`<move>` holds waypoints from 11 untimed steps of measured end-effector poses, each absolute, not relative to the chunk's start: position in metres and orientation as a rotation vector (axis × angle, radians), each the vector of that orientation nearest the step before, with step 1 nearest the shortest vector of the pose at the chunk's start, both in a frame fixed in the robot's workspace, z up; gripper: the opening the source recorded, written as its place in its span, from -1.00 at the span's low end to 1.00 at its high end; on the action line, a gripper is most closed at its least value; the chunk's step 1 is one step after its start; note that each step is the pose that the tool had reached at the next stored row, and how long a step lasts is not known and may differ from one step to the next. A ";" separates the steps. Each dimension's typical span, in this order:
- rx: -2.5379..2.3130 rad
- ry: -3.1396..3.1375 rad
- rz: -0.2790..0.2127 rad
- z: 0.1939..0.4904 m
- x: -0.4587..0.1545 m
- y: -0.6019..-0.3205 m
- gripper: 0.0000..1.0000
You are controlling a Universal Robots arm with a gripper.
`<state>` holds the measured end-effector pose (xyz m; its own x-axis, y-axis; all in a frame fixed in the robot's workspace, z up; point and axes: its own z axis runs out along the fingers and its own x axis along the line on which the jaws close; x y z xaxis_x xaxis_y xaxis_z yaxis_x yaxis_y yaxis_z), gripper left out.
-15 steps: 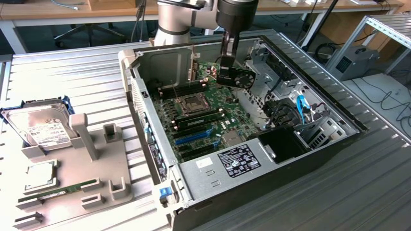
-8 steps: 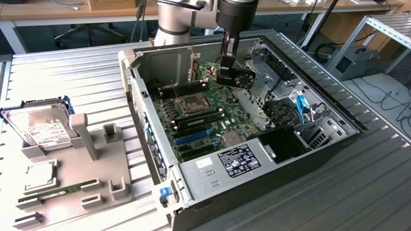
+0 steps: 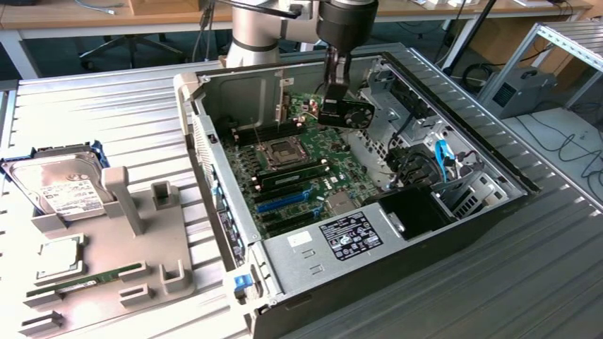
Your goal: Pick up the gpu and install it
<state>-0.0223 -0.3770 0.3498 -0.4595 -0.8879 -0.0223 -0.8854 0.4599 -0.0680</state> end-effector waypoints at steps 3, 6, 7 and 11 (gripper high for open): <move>-1.646 2.611 -0.073 0.349 -0.022 -0.377 -0.47; -1.704 2.574 -0.075 0.348 -0.022 -0.377 -0.47; -1.732 2.555 -0.074 0.348 -0.022 -0.377 -0.47; -1.771 2.527 -0.073 0.347 -0.022 -0.377 -0.47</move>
